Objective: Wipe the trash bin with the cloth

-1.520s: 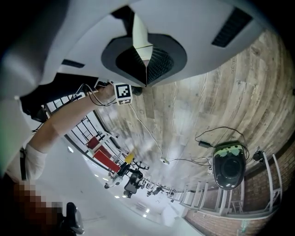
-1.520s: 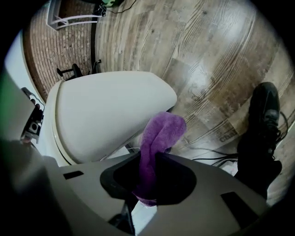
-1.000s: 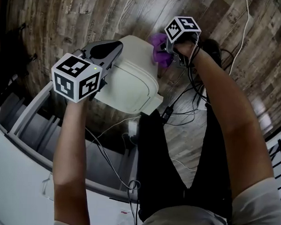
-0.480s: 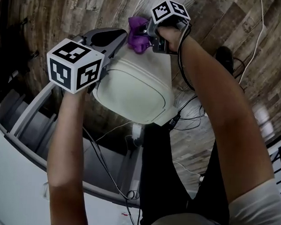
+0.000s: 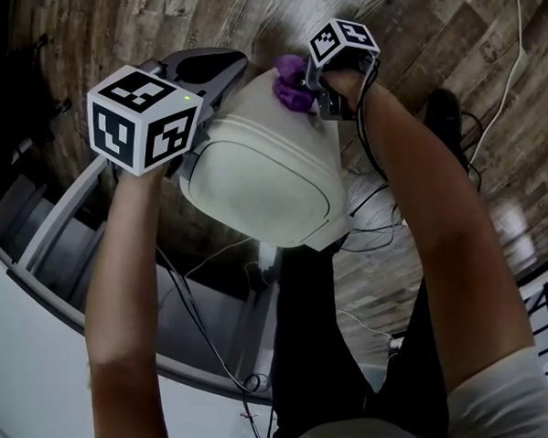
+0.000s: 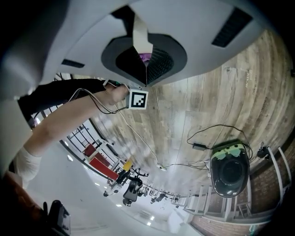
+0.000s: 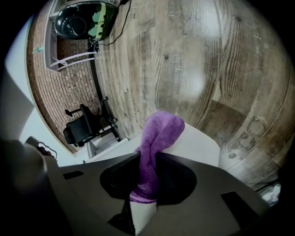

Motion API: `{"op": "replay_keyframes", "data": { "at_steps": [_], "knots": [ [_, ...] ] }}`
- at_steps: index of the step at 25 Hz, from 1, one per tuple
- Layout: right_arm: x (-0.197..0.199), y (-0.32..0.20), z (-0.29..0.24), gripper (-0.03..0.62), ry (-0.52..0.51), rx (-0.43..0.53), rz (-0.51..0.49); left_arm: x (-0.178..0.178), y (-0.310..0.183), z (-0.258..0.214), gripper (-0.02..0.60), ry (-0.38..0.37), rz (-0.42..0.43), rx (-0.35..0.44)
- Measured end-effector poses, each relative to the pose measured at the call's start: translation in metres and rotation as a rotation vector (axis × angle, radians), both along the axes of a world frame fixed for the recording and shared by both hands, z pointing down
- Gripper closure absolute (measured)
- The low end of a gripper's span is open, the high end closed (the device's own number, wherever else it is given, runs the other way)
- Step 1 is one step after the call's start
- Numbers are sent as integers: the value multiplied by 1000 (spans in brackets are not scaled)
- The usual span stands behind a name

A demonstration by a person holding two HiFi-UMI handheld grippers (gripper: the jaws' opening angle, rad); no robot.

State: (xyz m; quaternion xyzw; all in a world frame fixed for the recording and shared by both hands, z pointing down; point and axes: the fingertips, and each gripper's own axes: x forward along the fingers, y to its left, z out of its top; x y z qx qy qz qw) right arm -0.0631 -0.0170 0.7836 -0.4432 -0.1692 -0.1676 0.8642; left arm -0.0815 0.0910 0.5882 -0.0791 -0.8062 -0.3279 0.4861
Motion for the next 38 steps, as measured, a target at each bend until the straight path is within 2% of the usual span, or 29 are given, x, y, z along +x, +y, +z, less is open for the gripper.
{"op": "replay_keyframes", "data": {
  "at_steps": [8,18,21,27,32,38],
  "knots": [
    [-27,-44,15,503,-29,53,-22,-24,-12,8,577,-12,38,28],
    [-59,-99,32,503,-72,100,-98,-43,-22,20,577,1,66,53],
    [-69,-123,37,503,-92,111,-176,-46,-26,25,577,5,77,63],
    [-101,-179,40,503,-131,136,-428,-57,-32,30,577,6,95,76],
    [-118,-172,45,503,-159,132,-402,-59,-29,32,577,17,99,72],
    [-112,-127,50,503,-166,39,-349,-49,-23,34,577,40,96,69]
  ]
}}
